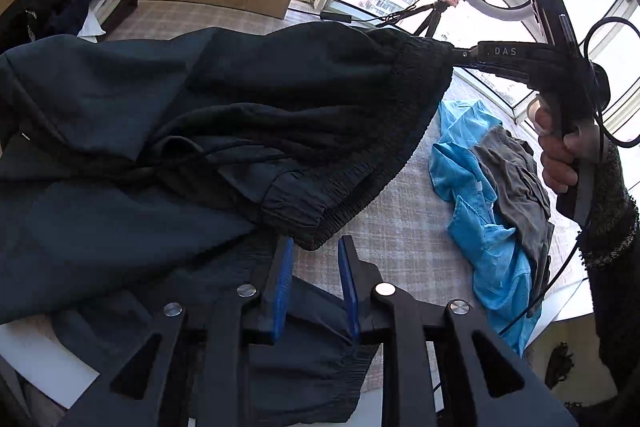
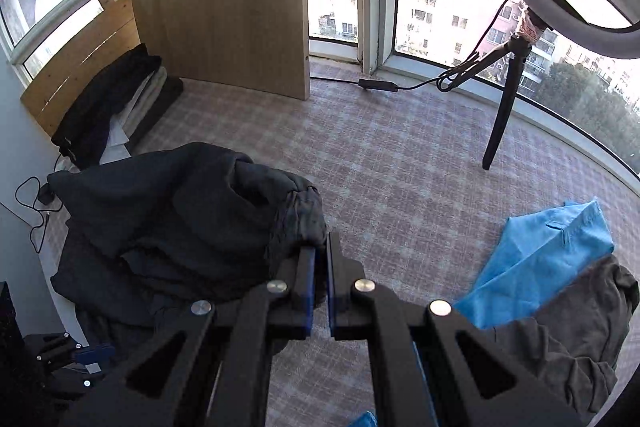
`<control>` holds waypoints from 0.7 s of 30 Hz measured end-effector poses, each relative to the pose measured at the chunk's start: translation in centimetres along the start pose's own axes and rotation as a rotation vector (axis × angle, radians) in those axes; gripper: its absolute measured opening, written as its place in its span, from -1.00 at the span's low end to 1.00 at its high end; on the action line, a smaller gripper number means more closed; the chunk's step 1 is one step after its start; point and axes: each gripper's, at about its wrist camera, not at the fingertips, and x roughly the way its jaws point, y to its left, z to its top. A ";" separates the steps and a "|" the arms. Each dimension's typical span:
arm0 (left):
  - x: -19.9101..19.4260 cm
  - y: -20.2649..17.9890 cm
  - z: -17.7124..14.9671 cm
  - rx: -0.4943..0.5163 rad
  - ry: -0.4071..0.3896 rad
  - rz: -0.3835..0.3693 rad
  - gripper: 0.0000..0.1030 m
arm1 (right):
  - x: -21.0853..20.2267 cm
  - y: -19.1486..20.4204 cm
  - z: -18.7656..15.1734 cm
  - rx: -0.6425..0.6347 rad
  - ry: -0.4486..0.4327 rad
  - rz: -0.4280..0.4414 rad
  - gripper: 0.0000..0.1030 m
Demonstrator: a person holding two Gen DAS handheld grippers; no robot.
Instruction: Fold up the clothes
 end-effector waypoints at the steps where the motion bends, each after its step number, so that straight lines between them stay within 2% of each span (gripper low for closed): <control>1: 0.5 -0.9 0.2 0.020 0.001 0.033 -0.21 | -0.2 0.0 0.3 -0.006 -0.001 0.004 -0.91; 3: 2.2 -1.6 0.6 0.042 0.014 0.113 -0.12 | -0.2 0.1 0.7 -0.020 -0.002 0.005 -0.91; 6: 4.6 -1.9 1.2 0.052 0.033 0.226 -0.14 | 0.3 0.3 0.9 -0.045 -0.001 0.005 -0.91; 7: 5.1 -1.3 1.5 0.036 0.033 0.233 -0.19 | 0.4 0.3 1.0 -0.047 0.001 0.005 -0.91; 8: 5.5 -0.6 1.8 0.019 0.033 0.236 -0.50 | 0.4 0.2 1.0 -0.045 0.004 0.002 -0.91; 9: 6.0 0.1 2.0 0.002 0.034 0.239 -0.72 | 0.4 0.0 1.1 -0.043 0.007 0.000 -0.91; 11: 4.8 1.7 2.2 -0.047 0.007 0.194 -0.89 | 0.4 -0.3 1.2 -0.039 0.012 -0.010 -0.91; 12: 4.2 2.5 2.3 -0.072 -0.007 0.170 -0.90 | 0.3 -0.5 1.3 -0.037 0.014 -0.018 -0.91; 14: 0.2 4.0 2.1 -0.113 -0.063 0.128 -0.90 | -0.4 -0.4 1.6 -0.043 0.010 -0.025 -0.91; 17: -7.9 6.0 0.7 -0.119 -0.172 0.058 -0.90 | -1.3 1.3 2.3 -0.082 -0.009 -0.013 -0.91; 19: -12.2 8.1 -0.5 -0.144 -0.211 0.023 -0.89 | -0.9 3.7 2.9 -0.097 -0.002 0.047 -0.91; 21: -15.6 10.9 -0.8 -0.176 -0.245 0.047 -0.89 | 0.1 8.0 3.8 -0.149 -0.004 0.080 -0.91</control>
